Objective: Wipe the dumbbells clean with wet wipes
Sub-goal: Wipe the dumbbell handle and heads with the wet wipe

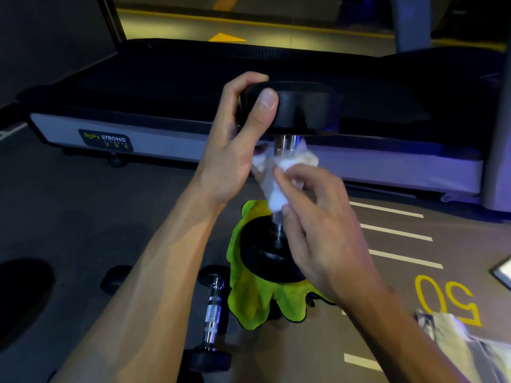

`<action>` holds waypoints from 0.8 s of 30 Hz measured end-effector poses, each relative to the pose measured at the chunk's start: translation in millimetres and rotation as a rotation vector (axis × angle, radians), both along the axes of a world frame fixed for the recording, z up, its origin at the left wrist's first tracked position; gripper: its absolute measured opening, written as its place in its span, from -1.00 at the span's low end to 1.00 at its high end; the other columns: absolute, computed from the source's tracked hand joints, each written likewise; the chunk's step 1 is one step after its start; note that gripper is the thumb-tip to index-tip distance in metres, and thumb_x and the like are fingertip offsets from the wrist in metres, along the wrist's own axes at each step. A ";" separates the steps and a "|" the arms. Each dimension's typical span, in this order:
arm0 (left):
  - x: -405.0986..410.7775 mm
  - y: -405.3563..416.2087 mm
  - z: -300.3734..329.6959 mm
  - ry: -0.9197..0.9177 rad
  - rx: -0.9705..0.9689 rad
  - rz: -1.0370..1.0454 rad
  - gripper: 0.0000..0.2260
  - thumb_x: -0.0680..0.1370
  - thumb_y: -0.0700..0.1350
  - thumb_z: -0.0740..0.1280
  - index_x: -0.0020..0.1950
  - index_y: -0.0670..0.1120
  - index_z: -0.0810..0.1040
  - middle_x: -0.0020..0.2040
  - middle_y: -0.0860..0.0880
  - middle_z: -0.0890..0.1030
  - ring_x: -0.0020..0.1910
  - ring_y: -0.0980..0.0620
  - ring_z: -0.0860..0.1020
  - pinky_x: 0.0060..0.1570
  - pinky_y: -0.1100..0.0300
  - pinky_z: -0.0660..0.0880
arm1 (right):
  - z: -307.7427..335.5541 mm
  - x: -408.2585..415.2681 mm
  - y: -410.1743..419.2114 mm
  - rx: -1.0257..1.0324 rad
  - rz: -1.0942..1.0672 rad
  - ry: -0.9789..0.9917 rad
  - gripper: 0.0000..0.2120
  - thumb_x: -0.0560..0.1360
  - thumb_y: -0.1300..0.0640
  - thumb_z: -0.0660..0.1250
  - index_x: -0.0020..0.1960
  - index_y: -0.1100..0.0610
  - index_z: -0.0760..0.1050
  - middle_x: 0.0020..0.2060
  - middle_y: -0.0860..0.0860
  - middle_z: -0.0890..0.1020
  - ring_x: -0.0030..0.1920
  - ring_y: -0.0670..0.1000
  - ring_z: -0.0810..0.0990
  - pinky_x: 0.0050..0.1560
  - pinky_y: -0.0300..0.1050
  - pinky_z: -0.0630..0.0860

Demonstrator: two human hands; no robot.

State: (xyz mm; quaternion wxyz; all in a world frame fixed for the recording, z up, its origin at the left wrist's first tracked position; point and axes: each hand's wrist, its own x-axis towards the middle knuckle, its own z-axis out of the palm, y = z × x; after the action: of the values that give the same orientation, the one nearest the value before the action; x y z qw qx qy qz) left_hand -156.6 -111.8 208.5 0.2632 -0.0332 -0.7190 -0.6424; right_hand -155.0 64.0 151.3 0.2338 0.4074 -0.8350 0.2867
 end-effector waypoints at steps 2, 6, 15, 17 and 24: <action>-0.3 1.7 0.2 0.027 -0.018 0.009 -0.72 0.64 0.19 0.25 0.33 0.18 0.44 0.18 0.05 0.51 0.32 -0.16 0.55 0.28 -0.26 0.57 | 12.3 -5.5 -6.8 -0.026 -0.049 0.003 -0.52 0.60 0.24 0.28 0.52 0.21 0.41 0.40 0.07 0.37 0.38 0.12 0.37 0.28 -0.06 0.41; -0.8 0.7 -0.3 0.028 -0.013 0.016 -0.69 0.66 0.18 0.25 0.36 0.13 0.42 0.22 0.05 0.52 0.36 -0.17 0.53 0.27 -0.29 0.57 | 6.6 5.3 -6.0 0.043 -0.033 0.007 -0.53 0.56 0.26 0.33 0.47 0.24 0.46 0.40 0.09 0.46 0.38 0.14 0.41 0.33 0.00 0.45; -1.8 -0.2 -0.7 0.010 0.010 -0.006 -0.74 0.66 0.16 0.25 0.33 0.16 0.42 0.16 0.08 0.51 0.23 -0.14 0.59 0.14 -0.02 0.60 | 0.0 8.8 -12.4 0.109 -0.068 0.070 -0.51 0.56 0.17 0.32 0.48 0.22 0.48 0.48 0.06 0.48 0.46 0.12 0.36 0.47 0.08 0.38; -1.1 -1.0 -0.4 -0.010 0.009 0.005 -0.75 0.65 0.19 0.25 0.31 0.20 0.43 0.21 0.11 0.52 0.31 -0.11 0.58 0.23 -0.08 0.60 | -9.8 15.2 -4.6 0.121 -0.028 0.070 -0.58 0.56 0.15 0.31 0.40 0.18 0.57 0.41 0.00 0.56 0.39 0.08 0.41 0.36 0.11 0.45; -1.8 -1.3 -2.1 0.025 -0.043 0.001 -0.68 0.60 0.21 0.26 0.32 0.16 0.44 0.20 0.02 0.51 0.32 -0.21 0.54 0.37 -0.21 0.50 | 6.3 7.4 -8.8 0.029 -0.056 0.002 -0.59 0.65 0.05 0.27 0.48 0.11 0.50 0.48 -0.07 0.50 0.42 0.03 0.38 0.41 -0.02 0.28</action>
State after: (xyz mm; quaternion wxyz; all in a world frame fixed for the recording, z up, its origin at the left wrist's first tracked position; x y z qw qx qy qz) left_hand -158.4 -113.2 206.4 0.2719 -0.0466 -0.7292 -0.6263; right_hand -147.6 55.2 157.6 0.2367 0.3875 -0.8500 0.2671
